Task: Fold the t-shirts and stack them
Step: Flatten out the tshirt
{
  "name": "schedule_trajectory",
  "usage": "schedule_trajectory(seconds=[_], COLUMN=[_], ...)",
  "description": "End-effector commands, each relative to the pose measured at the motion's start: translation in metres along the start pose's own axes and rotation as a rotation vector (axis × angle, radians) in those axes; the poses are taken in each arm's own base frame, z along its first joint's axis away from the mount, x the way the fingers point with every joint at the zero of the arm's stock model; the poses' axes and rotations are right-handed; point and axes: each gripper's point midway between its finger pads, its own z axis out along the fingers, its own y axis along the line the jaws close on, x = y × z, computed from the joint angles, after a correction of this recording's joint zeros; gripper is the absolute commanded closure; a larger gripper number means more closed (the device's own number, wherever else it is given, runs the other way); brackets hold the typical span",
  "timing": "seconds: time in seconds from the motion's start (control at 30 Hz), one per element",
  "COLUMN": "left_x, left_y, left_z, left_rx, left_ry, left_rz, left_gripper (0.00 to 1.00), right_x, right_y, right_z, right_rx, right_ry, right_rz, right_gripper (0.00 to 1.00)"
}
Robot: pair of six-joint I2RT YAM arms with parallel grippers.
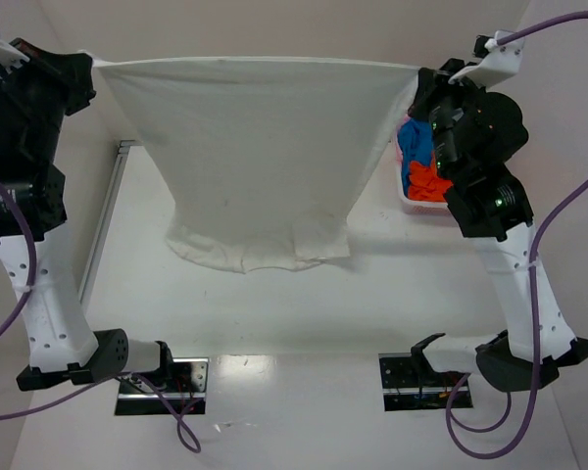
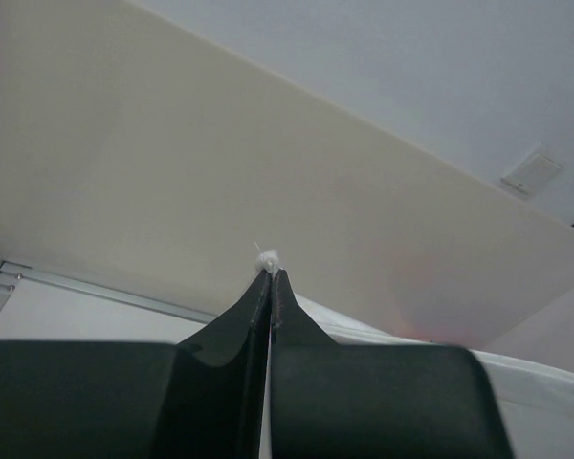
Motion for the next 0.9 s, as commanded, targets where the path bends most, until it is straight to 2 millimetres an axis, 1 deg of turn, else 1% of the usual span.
schedule_trajectory(seconds=[0.0, 0.03, 0.07, 0.1, 0.13, 0.17, 0.2, 0.23, 0.27, 0.3, 0.33, 0.37, 0.4, 0.43, 0.5, 0.53, 0.57, 0.6, 0.63, 0.67, 0.7, 0.73, 0.77, 0.8, 0.83, 0.87], left_x=[-0.040, -0.040, -0.033, -0.026, -0.023, -0.015, -0.002, 0.018, 0.029, 0.039, 0.043, 0.062, 0.069, 0.074, 0.090, 0.102, 0.108, 0.120, 0.120, 0.141, 0.153, 0.158, 0.167, 0.191, 0.194, 0.201], left_y=[0.004, 0.004, 0.001, 0.001, -0.003, -0.004, -0.008, 0.000, 0.006, 0.009, 0.011, 0.022, 0.023, 0.019, 0.013, 0.017, 0.019, 0.023, 0.025, 0.033, 0.039, 0.042, 0.050, 0.063, 0.067, 0.071], left_z=[-0.012, -0.014, -0.012, -0.012, -0.016, -0.016, -0.016, -0.016, -0.017, -0.018, -0.025, -0.023, -0.025, -0.031, -0.035, -0.041, -0.043, -0.049, -0.058, -0.062, -0.069, -0.079, -0.083, -0.091, -0.101, -0.107], left_rx=[-0.047, -0.047, -0.023, -0.009, 0.017, 0.040, 0.083, 0.075, 0.062, 0.065, 0.063, 0.040, 0.044, 0.061, 0.091, 0.087, 0.083, 0.072, 0.063, 0.049, 0.033, 0.028, 0.010, -0.024, -0.038, -0.045], left_ry=[-0.143, -0.143, -0.117, -0.101, -0.092, -0.068, -0.027, 0.020, 0.045, 0.065, 0.071, 0.115, 0.133, 0.142, 0.179, 0.211, 0.220, 0.254, 0.252, 0.299, 0.331, 0.341, 0.364, 0.431, 0.438, 0.459], left_rz=[0.039, 0.039, 0.040, 0.051, 0.053, 0.064, 0.064, 0.059, 0.056, 0.054, 0.063, 0.057, 0.055, 0.063, 0.069, 0.065, 0.075, 0.081, 0.081, 0.094, 0.105, 0.104, 0.116, 0.127, 0.129, 0.140], left_gripper=[1.00, 1.00, 1.00, 1.00, 1.00, 1.00, 1.00, 1.00, 1.00, 1.00, 1.00, 1.00, 1.00, 1.00, 1.00, 1.00, 1.00, 1.00, 1.00, 1.00, 1.00, 1.00, 1.00, 1.00, 1.00, 1.00], right_x=[-0.041, -0.041, -0.037, -0.042, -0.036, -0.031, -0.031, -0.025, -0.019, -0.019, -0.009, -0.011, -0.009, -0.010, -0.010, 0.001, -0.005, -0.005, 0.000, 0.005, 0.007, 0.006, 0.020, 0.026, 0.020, 0.035], right_y=[-0.028, -0.028, -0.028, -0.030, -0.030, -0.031, -0.034, -0.034, -0.038, -0.040, -0.046, -0.048, -0.052, -0.058, -0.065, -0.066, -0.068, -0.065, -0.064, -0.058, -0.051, -0.045, -0.037, -0.027, -0.020, -0.010], right_z=[-0.015, -0.015, -0.014, -0.018, -0.016, -0.017, -0.019, -0.018, -0.020, -0.023, -0.022, -0.022, -0.024, -0.026, -0.028, -0.022, -0.024, -0.020, -0.016, -0.008, -0.002, 0.003, 0.017, 0.025, 0.031, 0.045], right_rx=[0.104, 0.104, 0.105, 0.104, 0.105, 0.106, 0.117, 0.118, 0.136, 0.136, 0.170, 0.182, 0.196, 0.230, 0.276, 0.293, 0.305, 0.305, 0.305, 0.292, 0.261, 0.243, 0.231, 0.195, 0.169, 0.148], right_ry=[-0.112, -0.112, -0.104, -0.113, -0.103, -0.092, -0.098, -0.086, -0.076, -0.075, -0.057, -0.065, -0.062, -0.063, -0.066, -0.040, -0.052, -0.052, -0.044, -0.035, -0.028, -0.032, -0.006, 0.005, -0.005, 0.022], right_rz=[-0.005, -0.005, -0.009, -0.004, -0.010, -0.016, -0.013, -0.020, -0.026, -0.026, -0.038, -0.044, -0.057, -0.056, -0.055, -0.064, -0.056, -0.046, -0.052, -0.046, -0.049, -0.024, -0.030, -0.024, -0.016, -0.015], right_gripper=[1.00, 1.00, 1.00, 1.00, 1.00, 1.00, 1.00, 1.00, 1.00, 1.00, 1.00, 1.00, 1.00, 1.00, 1.00, 1.00, 1.00, 1.00, 1.00, 1.00, 1.00, 1.00, 1.00, 1.00, 1.00, 1.00])
